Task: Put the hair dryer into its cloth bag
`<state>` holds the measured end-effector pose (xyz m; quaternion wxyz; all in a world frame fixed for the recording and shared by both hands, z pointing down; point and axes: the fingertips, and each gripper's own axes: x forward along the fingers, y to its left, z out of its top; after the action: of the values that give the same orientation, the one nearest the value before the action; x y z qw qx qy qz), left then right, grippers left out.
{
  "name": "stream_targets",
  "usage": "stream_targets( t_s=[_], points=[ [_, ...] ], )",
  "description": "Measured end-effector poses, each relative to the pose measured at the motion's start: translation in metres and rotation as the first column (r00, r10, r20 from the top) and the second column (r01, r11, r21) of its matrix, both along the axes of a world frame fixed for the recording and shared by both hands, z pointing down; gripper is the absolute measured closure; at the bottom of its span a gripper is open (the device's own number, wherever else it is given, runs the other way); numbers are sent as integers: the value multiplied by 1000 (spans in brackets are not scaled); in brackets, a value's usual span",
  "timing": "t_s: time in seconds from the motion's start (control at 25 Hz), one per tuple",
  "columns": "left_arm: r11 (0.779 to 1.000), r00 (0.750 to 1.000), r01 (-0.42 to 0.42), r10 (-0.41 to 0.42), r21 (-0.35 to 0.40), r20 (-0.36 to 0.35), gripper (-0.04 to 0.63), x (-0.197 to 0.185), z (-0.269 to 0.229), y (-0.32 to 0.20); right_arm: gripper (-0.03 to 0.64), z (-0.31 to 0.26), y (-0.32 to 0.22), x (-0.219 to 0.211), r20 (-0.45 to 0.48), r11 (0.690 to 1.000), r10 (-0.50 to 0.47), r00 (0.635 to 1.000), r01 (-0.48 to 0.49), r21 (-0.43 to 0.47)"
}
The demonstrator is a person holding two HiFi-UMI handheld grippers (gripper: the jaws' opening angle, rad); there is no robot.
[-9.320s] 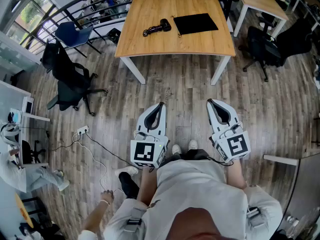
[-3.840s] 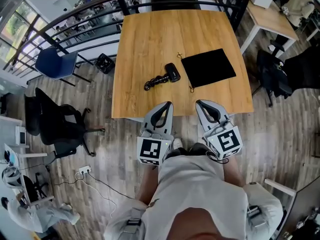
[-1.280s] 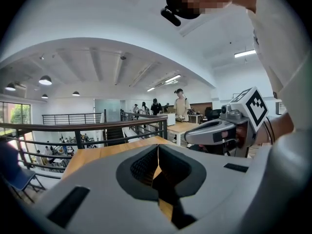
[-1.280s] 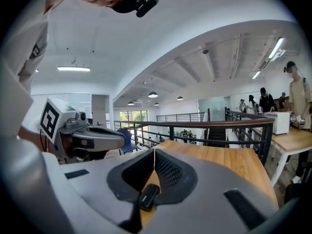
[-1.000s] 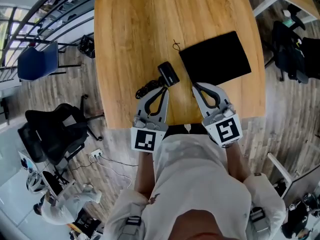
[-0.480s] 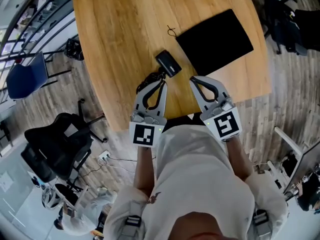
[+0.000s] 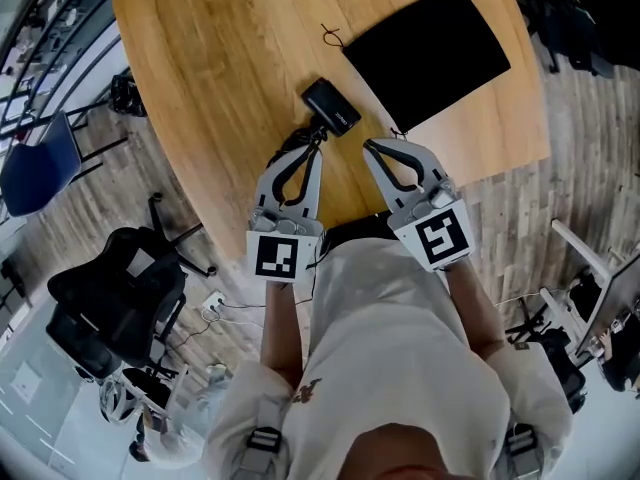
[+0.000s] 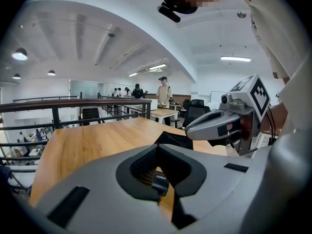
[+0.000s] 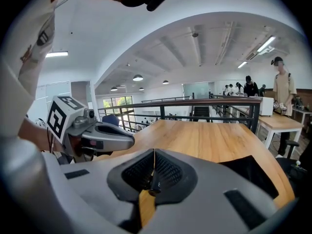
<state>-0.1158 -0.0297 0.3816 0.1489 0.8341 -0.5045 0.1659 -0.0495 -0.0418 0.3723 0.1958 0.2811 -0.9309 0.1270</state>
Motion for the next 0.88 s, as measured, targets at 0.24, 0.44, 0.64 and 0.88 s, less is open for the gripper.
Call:
stream_targets(
  t_s=[0.24, 0.44, 0.64, 0.88],
  points=[
    [1000, 999, 17, -17, -4, 36, 575, -17, 17, 1, 595, 25, 11, -5, -28, 999, -19, 999, 18, -46],
    [1000, 997, 0, 2, -20, 72, 574, -21, 34, 7, 595, 44, 20, -12, -43, 996, -48, 998, 44, -79],
    [999, 996, -4, 9, -47, 86, 574, -26, 54, 16, 595, 61, 30, -26, -58, 991, -96, 994, 89, -101],
    [996, 992, -18, 30, -92, 125, 574, -32, 76, 24, 595, 74, 45, -42, -60, 981, -157, 986, 149, -124]
  ],
)
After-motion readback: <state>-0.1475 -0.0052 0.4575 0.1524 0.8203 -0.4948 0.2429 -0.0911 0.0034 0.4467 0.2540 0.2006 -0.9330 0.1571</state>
